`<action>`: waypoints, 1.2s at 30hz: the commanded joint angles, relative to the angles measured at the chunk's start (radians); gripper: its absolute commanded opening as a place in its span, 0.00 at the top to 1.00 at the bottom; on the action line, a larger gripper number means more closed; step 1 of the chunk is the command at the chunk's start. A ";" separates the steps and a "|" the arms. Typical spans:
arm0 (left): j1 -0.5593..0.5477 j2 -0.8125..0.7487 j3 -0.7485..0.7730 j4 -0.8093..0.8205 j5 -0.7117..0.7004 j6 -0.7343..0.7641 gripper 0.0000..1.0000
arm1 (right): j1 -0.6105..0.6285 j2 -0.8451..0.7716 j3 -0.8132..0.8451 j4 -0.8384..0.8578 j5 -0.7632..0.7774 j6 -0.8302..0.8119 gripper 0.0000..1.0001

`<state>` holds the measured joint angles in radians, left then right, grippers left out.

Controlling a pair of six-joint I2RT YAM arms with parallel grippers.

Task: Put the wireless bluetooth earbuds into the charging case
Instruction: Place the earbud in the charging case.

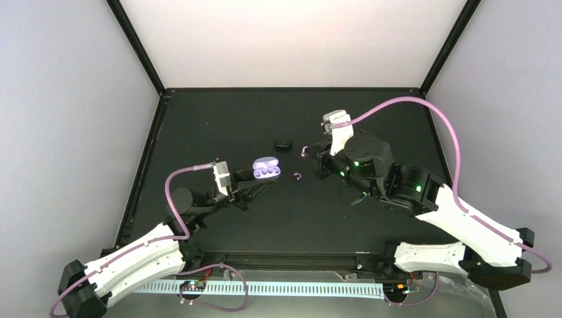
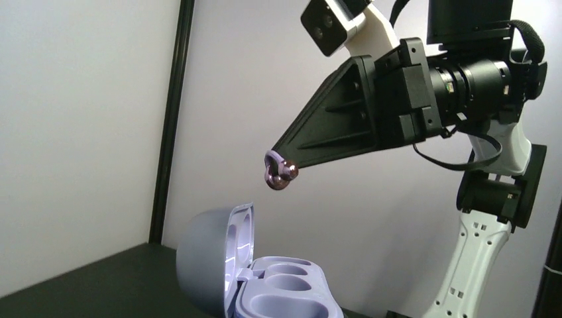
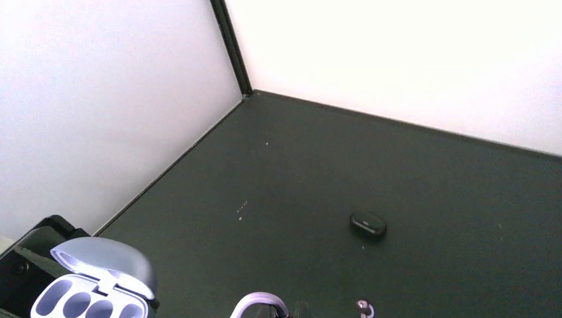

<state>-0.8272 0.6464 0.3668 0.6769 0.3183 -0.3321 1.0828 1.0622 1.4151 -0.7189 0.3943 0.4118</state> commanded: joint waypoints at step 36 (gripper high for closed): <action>-0.012 -0.003 0.024 0.118 -0.154 0.127 0.98 | 0.266 0.211 0.090 0.284 0.248 -0.152 0.99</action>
<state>-0.8337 0.6537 0.3668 0.7750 0.1898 -0.2169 1.3407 1.2617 1.4780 -0.4480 0.6022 0.2424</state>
